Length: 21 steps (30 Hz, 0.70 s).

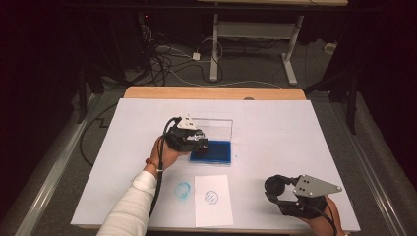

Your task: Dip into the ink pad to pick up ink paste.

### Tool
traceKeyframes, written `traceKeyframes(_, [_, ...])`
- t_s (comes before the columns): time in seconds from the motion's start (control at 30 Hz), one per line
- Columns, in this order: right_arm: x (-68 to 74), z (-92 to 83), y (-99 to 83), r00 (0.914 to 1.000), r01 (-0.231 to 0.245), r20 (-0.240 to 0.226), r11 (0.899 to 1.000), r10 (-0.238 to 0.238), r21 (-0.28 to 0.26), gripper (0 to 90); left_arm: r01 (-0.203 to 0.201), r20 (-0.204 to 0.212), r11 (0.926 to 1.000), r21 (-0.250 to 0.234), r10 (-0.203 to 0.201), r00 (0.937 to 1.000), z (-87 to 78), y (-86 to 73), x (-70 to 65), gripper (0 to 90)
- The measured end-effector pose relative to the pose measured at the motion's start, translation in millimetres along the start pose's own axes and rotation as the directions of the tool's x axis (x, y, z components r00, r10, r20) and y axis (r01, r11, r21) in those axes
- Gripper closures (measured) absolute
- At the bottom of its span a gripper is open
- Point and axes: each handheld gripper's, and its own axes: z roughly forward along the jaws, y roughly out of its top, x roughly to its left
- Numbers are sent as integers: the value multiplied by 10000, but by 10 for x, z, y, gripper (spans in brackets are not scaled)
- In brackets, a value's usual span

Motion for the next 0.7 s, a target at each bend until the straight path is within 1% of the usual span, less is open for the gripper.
traceKeyframes(0.07, [2,1,1,10000,12,9,10000,-12,18,381,107,187,9998,-155,-104,9998,8,-10,2,545])
traceKeyframes(0.17, [3,2,-1,10000,26,-2,10000,-26,39,381,-24,142,10000,-95,25,9999,19,1,-17,545])
traceKeyframes(0.27, [0,-1,-6,10000,13,-16,10000,-13,60,381,-131,203,9998,-144,134,9997,26,18,-47,545])
traceKeyframes(0.37, [-4,1,-8,10000,-1,-19,10000,2,66,381,-260,139,9994,-237,263,9996,14,50,-68,545])
traceKeyframes(0.4, [-1,1,-7,10000,14,-28,10000,-14,75,381,-263,85,9993,-272,265,9996,0,64,-70,545])
traceKeyframes(0.47, [3,2,-5,10000,34,-48,10000,-33,58,381,-254,128,9989,-391,260,9996,-41,93,-67,545])
traceKeyframes(0.53, [2,5,-4,10000,25,-65,10000,-25,65,381,-403,-23,9985,-359,403,9992,-85,127,-72,545])
traceKeyframes(0.57, [2,7,-4,10000,41,-60,10000,-41,68,381,-400,25,9981,-458,402,9992,-113,141,-72,544])
traceKeyframes(0.63, [2,7,-3,10000,42,-75,10000,-42,62,381,-430,-88,9974,-577,426,9991,-174,174,-75,544])
traceKeyframes(0.7, [4,6,-1,10000,51,-61,10000,-50,66,381,-387,-11,9965,-745,388,9992,-235,200,-71,545])
